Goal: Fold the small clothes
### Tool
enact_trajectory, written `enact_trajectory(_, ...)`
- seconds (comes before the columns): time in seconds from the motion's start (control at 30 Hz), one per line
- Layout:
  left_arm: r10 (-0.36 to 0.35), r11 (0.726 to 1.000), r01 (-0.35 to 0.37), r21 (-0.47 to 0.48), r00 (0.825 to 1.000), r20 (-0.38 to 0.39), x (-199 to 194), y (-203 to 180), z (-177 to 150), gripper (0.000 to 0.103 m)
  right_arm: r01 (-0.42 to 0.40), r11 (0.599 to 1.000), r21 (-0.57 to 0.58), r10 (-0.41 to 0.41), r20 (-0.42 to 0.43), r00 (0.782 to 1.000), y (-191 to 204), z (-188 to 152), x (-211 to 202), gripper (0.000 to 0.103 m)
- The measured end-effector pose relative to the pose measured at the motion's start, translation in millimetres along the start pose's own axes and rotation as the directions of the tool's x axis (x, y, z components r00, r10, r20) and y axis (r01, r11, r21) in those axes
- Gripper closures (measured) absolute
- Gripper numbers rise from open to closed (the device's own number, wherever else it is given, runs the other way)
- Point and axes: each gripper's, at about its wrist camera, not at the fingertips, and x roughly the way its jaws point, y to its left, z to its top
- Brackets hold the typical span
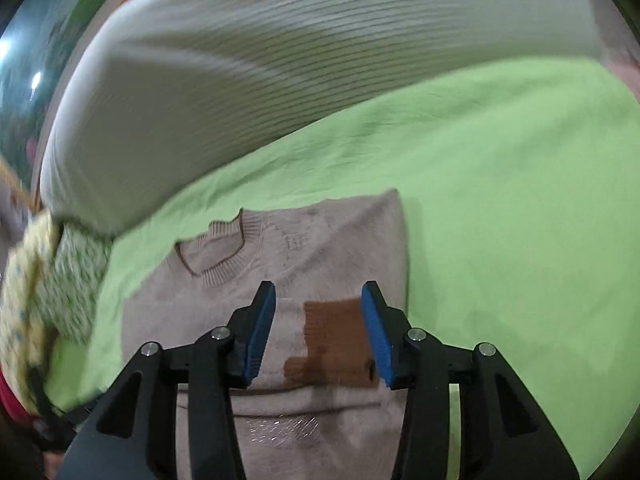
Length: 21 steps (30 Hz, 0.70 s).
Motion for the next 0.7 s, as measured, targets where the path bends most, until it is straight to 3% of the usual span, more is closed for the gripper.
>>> enact_trajectory(0.17,-0.038,0.999,0.036,0.037,0.999,0.035,10.0,-23.0,25.3,0.045,-0.101,0.993,-0.055,0.093,-0.125,0.988,24.0,-6.4,33.0,0.057)
enact_trajectory(0.23,-0.057,0.997,0.057,0.056,0.998,0.010,27.0,-30.5,31.1,0.044,-0.119,0.990,-0.071,0.105,-0.181,0.978,31.8,-18.0,44.9,0.057)
enact_trajectory(0.37,-0.020,0.994,0.028,0.108,0.997,-0.079,55.0,-34.2,19.5,0.043,-0.036,0.995,-0.097,0.007,-0.281,0.960,19.4,-48.5,54.8,0.057)
enact_trajectory(0.53,0.006,0.992,0.008,0.122,0.994,-0.110,57.0,-20.3,3.5,0.042,-0.031,0.995,-0.100,0.004,-0.254,0.967,9.6,-55.6,34.5,0.057)
enact_trajectory(0.7,-0.021,0.999,0.024,0.033,0.996,-0.086,47.1,-3.5,19.8,0.042,-0.009,0.999,-0.033,0.005,-0.125,0.992,1.5,-27.6,15.5,0.057)
